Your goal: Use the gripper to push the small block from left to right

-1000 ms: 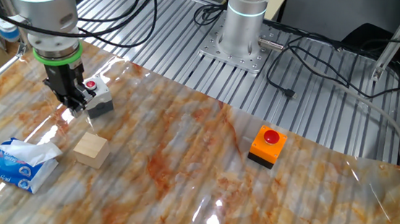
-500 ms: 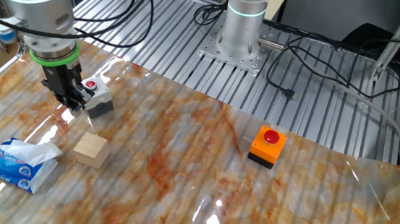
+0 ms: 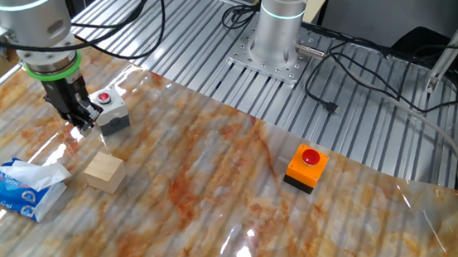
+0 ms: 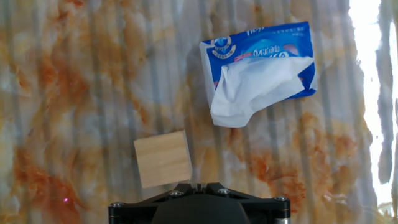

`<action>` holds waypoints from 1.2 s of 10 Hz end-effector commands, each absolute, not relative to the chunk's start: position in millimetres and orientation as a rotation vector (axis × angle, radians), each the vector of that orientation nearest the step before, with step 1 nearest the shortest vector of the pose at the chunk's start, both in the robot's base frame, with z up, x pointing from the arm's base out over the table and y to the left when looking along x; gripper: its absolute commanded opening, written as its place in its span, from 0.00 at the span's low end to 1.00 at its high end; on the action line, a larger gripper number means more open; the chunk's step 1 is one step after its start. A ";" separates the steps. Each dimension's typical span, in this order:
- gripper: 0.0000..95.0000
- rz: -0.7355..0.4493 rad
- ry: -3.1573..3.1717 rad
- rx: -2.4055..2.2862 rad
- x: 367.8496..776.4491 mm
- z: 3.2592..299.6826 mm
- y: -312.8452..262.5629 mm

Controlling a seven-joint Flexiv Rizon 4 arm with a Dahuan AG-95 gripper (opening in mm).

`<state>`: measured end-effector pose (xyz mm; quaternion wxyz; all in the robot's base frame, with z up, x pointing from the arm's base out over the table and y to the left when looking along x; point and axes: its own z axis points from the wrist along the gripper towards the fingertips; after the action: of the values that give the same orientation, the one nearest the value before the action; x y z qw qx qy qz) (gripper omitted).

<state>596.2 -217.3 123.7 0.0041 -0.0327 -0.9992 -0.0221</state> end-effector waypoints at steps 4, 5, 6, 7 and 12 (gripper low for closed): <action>0.00 -0.042 -3.196 -0.080 595.1 123.6 -217.3; 0.00 -0.038 -3.203 -0.070 595.1 123.6 -217.3; 0.00 -0.038 -3.203 -0.073 595.1 123.6 -217.3; 0.00 -0.031 -3.206 -0.058 595.1 123.6 -217.3; 0.00 -0.022 -3.212 -0.031 595.5 123.0 -218.7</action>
<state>594.1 -219.8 123.3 -0.0351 -0.0086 -0.9993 -0.0047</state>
